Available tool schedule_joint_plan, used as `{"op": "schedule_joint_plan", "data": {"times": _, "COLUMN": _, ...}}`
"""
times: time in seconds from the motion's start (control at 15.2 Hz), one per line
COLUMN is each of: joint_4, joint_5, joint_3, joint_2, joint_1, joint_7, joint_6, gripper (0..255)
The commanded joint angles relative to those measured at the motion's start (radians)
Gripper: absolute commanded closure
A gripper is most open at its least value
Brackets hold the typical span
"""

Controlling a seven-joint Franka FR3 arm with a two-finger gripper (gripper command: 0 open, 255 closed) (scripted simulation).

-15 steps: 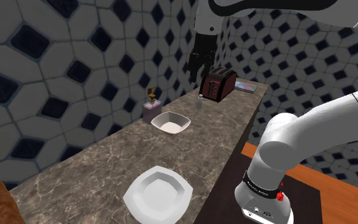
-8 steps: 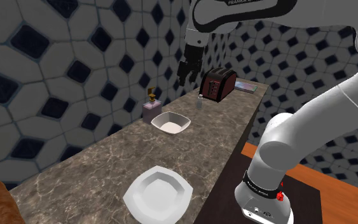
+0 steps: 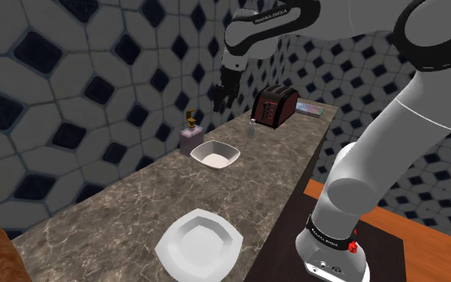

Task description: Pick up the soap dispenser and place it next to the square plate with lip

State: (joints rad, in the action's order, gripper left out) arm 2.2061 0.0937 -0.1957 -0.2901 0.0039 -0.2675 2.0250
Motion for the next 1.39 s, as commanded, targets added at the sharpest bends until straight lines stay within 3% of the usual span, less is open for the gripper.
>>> {"op": "schedule_joint_plan", "data": {"times": 0.0, "joint_4": -0.037, "joint_5": 0.04, "joint_3": -0.023, "joint_2": 0.074, "joint_1": 0.007, "joint_7": -0.051, "joint_6": 0.041, "gripper": 0}}
{"op": "schedule_joint_plan", "data": {"times": 0.46, "joint_4": -0.223, "joint_5": 0.22, "joint_3": -0.07, "joint_2": 0.347, "joint_1": 0.003, "joint_7": -0.238, "joint_6": 0.114, "gripper": 0}}
{"op": "schedule_joint_plan", "data": {"times": 0.86, "joint_4": -0.45, "joint_5": 0.376, "joint_3": -0.057, "joint_2": 0.592, "joint_1": -0.045, "joint_7": -0.37, "joint_6": 0.106, "gripper": 0}}
{"op": "schedule_joint_plan", "data": {"times": 1.32, "joint_4": -0.439, "joint_5": 0.402, "joint_3": -0.041, "joint_2": 0.64, "joint_1": -0.042, "joint_7": -0.386, "joint_6": 0.164, "gripper": 0}}
